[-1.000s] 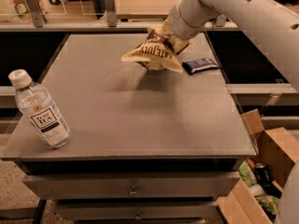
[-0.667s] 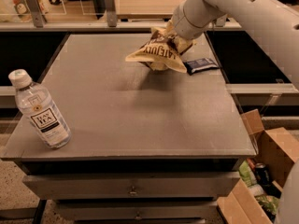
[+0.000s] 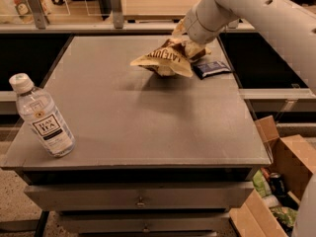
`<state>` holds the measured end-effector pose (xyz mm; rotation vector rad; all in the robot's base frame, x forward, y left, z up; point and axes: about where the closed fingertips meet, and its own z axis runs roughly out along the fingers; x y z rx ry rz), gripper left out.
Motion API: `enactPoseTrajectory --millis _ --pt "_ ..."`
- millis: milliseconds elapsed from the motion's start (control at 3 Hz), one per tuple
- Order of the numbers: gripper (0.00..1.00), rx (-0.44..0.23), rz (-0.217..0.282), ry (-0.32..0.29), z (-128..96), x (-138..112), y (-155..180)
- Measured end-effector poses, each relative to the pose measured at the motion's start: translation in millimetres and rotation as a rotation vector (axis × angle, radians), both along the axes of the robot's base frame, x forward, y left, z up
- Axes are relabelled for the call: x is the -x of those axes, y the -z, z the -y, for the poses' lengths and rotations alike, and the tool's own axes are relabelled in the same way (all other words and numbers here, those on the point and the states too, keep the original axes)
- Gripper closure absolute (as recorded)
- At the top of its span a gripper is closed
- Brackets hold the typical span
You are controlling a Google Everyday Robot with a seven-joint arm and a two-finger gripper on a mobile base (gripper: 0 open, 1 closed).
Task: Move brown chip bag near rxbar blueberry
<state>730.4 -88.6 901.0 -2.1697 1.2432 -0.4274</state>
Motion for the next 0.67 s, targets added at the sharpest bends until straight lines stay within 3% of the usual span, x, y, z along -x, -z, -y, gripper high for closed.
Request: enactPoseTrajectory --millis 333,667 --pt "0.00 0.017 -0.006 -0.005 -0.5 2.7 0.8" --pt "0.00 0.017 -0.006 -0.005 -0.6 2.7 0.9"
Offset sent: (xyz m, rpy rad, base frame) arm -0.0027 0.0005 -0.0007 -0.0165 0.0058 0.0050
